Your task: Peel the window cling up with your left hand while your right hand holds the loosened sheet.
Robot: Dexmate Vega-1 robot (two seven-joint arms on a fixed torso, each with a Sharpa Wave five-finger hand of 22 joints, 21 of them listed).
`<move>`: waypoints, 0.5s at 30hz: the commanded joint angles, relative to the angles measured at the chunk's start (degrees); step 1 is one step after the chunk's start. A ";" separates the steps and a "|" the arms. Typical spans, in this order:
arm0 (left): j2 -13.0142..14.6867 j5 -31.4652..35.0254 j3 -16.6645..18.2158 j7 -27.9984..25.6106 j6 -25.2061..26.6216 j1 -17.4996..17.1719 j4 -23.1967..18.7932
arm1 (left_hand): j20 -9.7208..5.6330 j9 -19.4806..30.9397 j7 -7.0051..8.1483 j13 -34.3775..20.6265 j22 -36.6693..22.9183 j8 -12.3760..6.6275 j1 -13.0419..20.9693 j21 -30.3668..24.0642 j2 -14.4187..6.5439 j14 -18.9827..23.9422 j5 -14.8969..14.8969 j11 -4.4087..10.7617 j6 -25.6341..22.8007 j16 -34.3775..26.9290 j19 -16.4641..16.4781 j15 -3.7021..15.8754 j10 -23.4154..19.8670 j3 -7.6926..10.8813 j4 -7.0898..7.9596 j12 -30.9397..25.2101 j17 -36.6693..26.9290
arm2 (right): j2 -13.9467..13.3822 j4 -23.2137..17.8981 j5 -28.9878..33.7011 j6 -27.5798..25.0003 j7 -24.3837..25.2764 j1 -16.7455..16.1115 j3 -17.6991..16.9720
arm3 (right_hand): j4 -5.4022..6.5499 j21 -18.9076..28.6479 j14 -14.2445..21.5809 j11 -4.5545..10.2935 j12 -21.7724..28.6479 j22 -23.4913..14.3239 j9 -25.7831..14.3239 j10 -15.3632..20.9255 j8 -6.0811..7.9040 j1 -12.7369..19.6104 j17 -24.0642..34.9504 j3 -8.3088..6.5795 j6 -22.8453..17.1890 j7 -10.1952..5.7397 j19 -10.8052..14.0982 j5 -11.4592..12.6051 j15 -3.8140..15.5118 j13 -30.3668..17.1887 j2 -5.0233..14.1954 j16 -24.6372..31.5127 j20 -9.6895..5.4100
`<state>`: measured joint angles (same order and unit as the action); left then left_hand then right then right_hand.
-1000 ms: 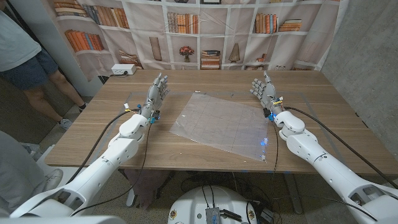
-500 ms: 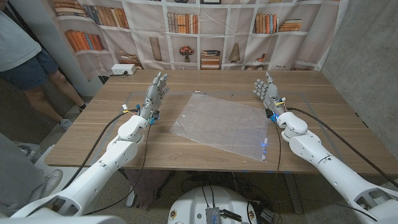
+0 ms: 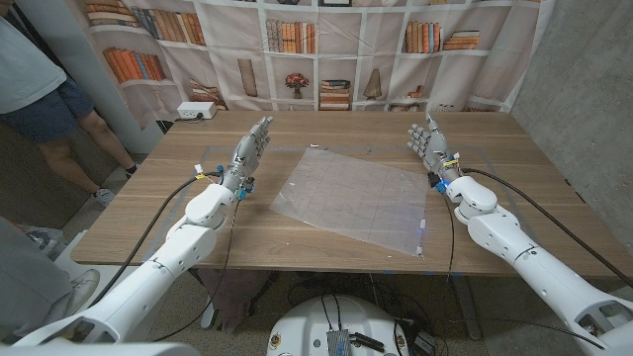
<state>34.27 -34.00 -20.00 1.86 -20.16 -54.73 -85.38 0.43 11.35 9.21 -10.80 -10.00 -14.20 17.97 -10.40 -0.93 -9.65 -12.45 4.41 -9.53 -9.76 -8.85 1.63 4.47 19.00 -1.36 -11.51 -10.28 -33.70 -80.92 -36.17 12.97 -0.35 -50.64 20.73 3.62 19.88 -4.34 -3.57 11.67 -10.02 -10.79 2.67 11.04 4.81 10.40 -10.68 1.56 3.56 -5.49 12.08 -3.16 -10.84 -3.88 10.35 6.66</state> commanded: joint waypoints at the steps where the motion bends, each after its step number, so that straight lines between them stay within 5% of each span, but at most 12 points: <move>1: 5.71 7.12 0.34 -4.85 4.36 -1.74 -6.48 | 0.02 0.14 0.09 -0.14 -0.14 -0.12 1.20 -0.37 0.40 -6.87 0.48 -0.19 -0.64 -0.62 -0.32 0.08 0.49 0.25 -0.56 -0.28 -0.12 | -1.03 -1.91 -0.41 -1.37 0.59 -0.94 -0.47 | -0.24 -0.47 -0.46 -0.63 0.22 -0.10 -0.29 -0.16 0.06 0.60 0.11 -0.14 0.76 -0.07 -0.32 0.09 0.01 -0.05 0.05 -0.27 -0.22; 3: 7.53 9.70 0.14 -4.62 4.40 -1.32 -7.22 | -0.95 0.18 -0.02 -0.14 -0.13 0.04 2.02 -0.91 1.37 -5.02 0.91 -1.04 -0.92 -1.24 0.92 1.30 -1.03 0.00 -1.48 -0.94 -0.13 | -1.34 -2.26 -0.31 -1.76 0.46 -0.93 -0.36 | -0.25 -0.53 -0.52 -0.54 0.21 -0.10 -0.30 -0.21 0.04 0.61 0.12 -0.13 0.86 -0.09 -0.29 0.08 -0.01 -0.06 0.07 -0.24 -0.20; 5: 10.88 16.66 0.08 -8.56 8.07 -1.72 -11.18 | -4.62 0.22 -0.35 -0.06 -0.07 0.16 3.08 -1.49 2.18 -2.47 1.14 -1.52 -1.90 -1.62 3.12 3.16 -3.75 -0.22 -2.53 -1.82 -0.06 | -1.47 -2.63 -0.35 -2.15 0.69 -1.04 -0.39 | -0.26 -0.59 -0.62 -0.43 0.23 -0.11 -0.31 -0.23 0.00 0.61 0.13 -0.12 1.03 -0.12 -0.27 0.06 0.04 -0.07 0.09 -0.22 -0.22; 7: 10.86 18.39 -0.17 -9.34 7.68 -1.38 -10.82 | -6.08 0.22 -0.66 0.02 -0.02 -0.01 3.48 -1.81 2.55 -0.35 1.14 -2.13 -3.11 -1.92 4.74 3.79 -5.55 -0.40 -2.96 -2.26 0.00 | -1.50 -3.20 0.02 -1.96 1.52 -1.50 -0.50 | -0.27 -0.65 -0.77 -0.36 0.21 -0.12 -0.32 -0.30 0.01 0.61 0.14 -0.10 1.06 -0.11 -0.28 0.05 0.07 -0.08 0.09 -0.24 -0.19; 15: 10.72 21.26 -0.47 -10.09 5.79 -1.01 -10.08 | -6.78 0.26 -0.53 0.03 0.02 0.01 1.09 -1.58 4.50 1.14 1.10 0.54 -4.53 -1.74 5.66 4.96 -8.63 -2.38 -2.24 -2.94 -0.17 | -1.49 -4.46 0.08 -2.12 3.07 -2.58 -0.87 | -0.30 -0.80 -0.81 -0.32 0.22 -0.14 -0.34 -0.42 0.03 0.61 0.17 -0.08 1.18 -0.22 -0.15 0.02 0.10 -0.10 0.17 -0.11 -0.21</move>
<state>42.29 -20.64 -19.95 -4.98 -14.91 -55.97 -93.41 -1.98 11.34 8.61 -10.65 -9.86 -14.20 19.90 -11.95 2.71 -8.89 -11.30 4.25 -13.08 -11.26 -3.41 1.95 -3.23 17.27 -3.78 -14.01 -10.29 -34.96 -83.73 -36.30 11.27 0.92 -52.07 20.23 3.62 19.43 -4.92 -3.57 11.67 -10.01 -10.80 2.67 11.03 4.81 10.41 -10.68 2.39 3.16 -5.48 12.08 -3.18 -10.84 -3.88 10.35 6.65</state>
